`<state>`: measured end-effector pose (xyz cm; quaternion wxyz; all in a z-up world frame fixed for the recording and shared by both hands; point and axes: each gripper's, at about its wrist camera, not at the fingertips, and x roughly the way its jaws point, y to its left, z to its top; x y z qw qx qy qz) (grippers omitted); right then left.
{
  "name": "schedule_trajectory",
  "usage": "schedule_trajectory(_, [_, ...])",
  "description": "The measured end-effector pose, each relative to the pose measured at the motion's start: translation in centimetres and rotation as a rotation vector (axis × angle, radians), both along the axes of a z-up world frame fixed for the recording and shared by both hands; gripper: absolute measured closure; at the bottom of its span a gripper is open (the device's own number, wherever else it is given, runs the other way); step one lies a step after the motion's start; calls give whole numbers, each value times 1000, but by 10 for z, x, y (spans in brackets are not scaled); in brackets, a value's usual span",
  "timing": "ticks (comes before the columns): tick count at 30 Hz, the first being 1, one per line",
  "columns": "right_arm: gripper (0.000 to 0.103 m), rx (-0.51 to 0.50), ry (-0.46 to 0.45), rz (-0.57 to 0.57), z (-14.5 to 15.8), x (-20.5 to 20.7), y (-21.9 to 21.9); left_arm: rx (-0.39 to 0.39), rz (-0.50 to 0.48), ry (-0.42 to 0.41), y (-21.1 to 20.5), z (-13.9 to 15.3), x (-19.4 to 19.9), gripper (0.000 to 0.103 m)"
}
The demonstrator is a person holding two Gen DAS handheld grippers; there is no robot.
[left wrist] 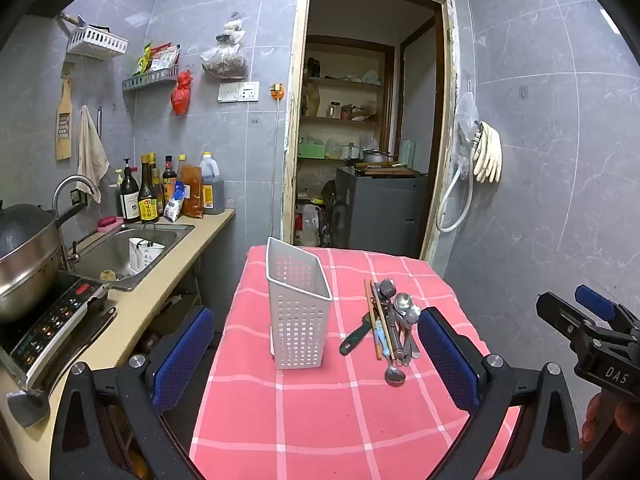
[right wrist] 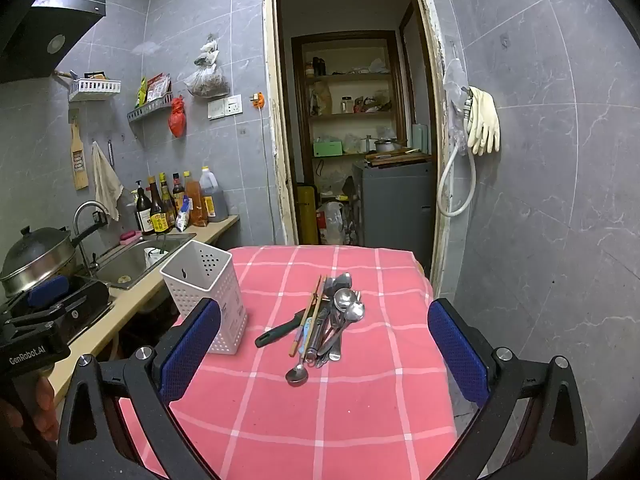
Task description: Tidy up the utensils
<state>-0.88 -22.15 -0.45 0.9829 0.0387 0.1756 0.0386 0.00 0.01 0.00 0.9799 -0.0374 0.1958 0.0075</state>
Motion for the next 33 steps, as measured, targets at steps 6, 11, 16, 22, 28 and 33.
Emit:
schedule_trajectory(6, [1,-2,6,-1,0,0,0,4,-1,0,-1,0,0,1])
schedule_trajectory(11, [1,-1,6,0,0,0,0,1,0,0,0,0,0,1])
schedule_trajectory(16, [1,-1,7,0,1,0,0,0,0,0,0,0,0,1])
schedule_trajectory(22, [1,-1,7,0,1,0,0,0,0,1,0,0,0,1])
schedule_trajectory(28, [1,0,8,0,1,1,0,1,-1,1,0,0,0,1])
schedule_trajectory(33, [1,0,9,0,1,1,1,1,0,1,0,0,0,1])
